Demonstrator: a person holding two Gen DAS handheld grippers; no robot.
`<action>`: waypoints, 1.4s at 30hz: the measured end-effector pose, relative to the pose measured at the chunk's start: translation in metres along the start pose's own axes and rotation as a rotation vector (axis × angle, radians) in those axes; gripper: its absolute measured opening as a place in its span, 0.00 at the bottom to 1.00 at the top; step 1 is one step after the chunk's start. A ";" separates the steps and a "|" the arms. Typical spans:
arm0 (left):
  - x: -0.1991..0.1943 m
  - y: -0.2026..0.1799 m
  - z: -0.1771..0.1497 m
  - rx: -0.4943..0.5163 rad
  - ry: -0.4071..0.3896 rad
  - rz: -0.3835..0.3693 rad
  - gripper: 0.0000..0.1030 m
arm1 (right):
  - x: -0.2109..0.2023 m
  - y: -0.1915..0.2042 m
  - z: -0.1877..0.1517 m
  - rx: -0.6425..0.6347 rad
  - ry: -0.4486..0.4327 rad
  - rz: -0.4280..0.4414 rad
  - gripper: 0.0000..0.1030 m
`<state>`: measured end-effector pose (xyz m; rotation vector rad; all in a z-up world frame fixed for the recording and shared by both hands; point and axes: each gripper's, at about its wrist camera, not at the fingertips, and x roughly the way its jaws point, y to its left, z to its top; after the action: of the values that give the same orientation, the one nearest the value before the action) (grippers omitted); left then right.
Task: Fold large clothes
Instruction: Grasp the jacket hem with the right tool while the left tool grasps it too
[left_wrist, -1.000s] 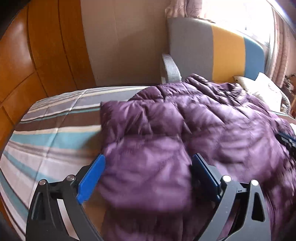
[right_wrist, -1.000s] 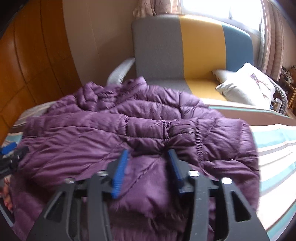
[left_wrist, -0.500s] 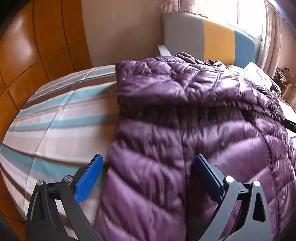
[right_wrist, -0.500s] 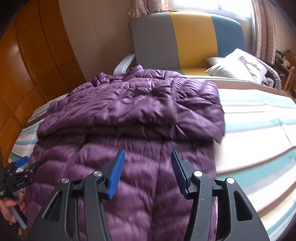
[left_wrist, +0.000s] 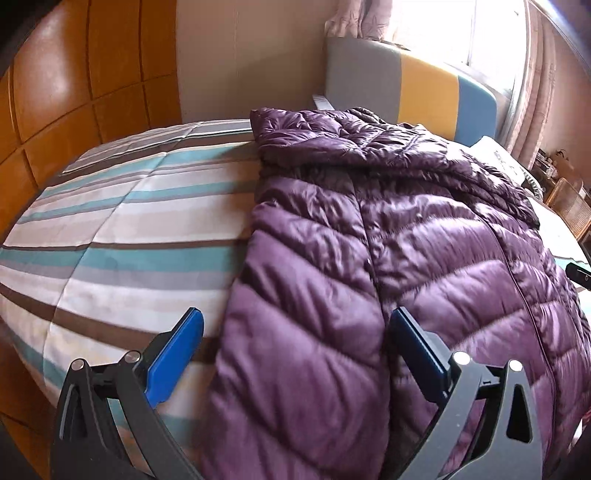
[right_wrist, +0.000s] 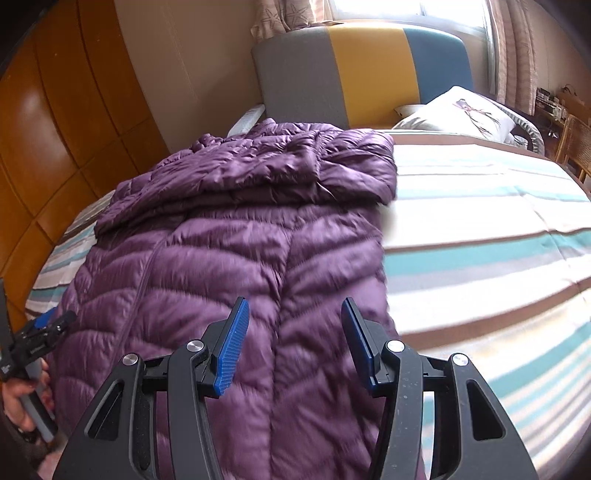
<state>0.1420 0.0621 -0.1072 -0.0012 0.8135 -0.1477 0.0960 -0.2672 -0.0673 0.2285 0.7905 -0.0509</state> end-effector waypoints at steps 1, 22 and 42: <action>-0.003 0.002 -0.003 0.000 -0.002 -0.007 0.98 | -0.002 -0.002 -0.003 0.002 0.003 -0.001 0.50; -0.041 0.016 -0.043 0.069 0.069 -0.154 0.68 | -0.054 -0.055 -0.071 0.112 0.131 0.029 0.48; -0.078 0.009 -0.056 0.173 0.047 -0.278 0.06 | -0.079 -0.053 -0.080 0.112 0.122 0.202 0.06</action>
<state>0.0501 0.0843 -0.0893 0.0527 0.8431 -0.4822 -0.0222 -0.3042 -0.0759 0.4198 0.8837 0.1109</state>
